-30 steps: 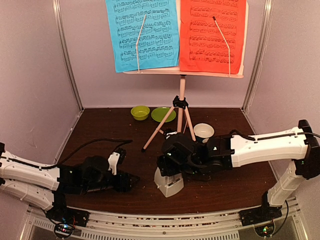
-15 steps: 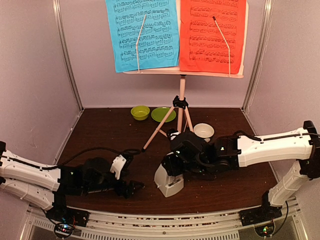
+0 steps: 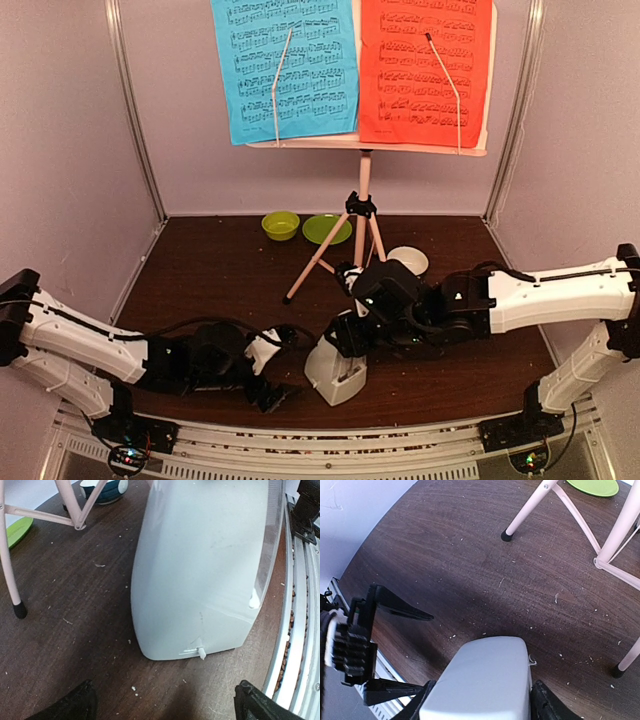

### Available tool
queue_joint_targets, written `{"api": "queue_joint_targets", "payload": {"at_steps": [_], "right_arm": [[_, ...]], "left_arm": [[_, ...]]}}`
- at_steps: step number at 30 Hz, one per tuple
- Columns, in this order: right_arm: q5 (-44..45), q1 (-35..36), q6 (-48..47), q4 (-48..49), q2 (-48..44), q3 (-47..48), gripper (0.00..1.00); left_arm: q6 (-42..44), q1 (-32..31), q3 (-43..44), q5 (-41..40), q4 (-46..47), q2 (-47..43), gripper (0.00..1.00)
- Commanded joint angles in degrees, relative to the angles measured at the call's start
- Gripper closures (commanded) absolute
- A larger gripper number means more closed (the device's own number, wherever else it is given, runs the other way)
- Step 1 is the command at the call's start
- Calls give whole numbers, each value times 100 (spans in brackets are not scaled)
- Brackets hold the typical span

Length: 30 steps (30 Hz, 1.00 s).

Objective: Set up the instrument practice props

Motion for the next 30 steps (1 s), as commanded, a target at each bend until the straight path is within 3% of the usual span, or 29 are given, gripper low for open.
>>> {"api": "queue_joint_targets", "payload": {"at_steps": [1,17,30], "right_arm": [[-188,-60,-59,502,-266,-62,75],[-424,-125,-51,670,-309,-204,81],[-508,-163,-118,680,-308,-200,82]], "left_arm": [[411,-62,282,282,581,430,2],[593,-85,561,427,1050,1494,4],[546,-85,692,412,1109,1772,14]]}}
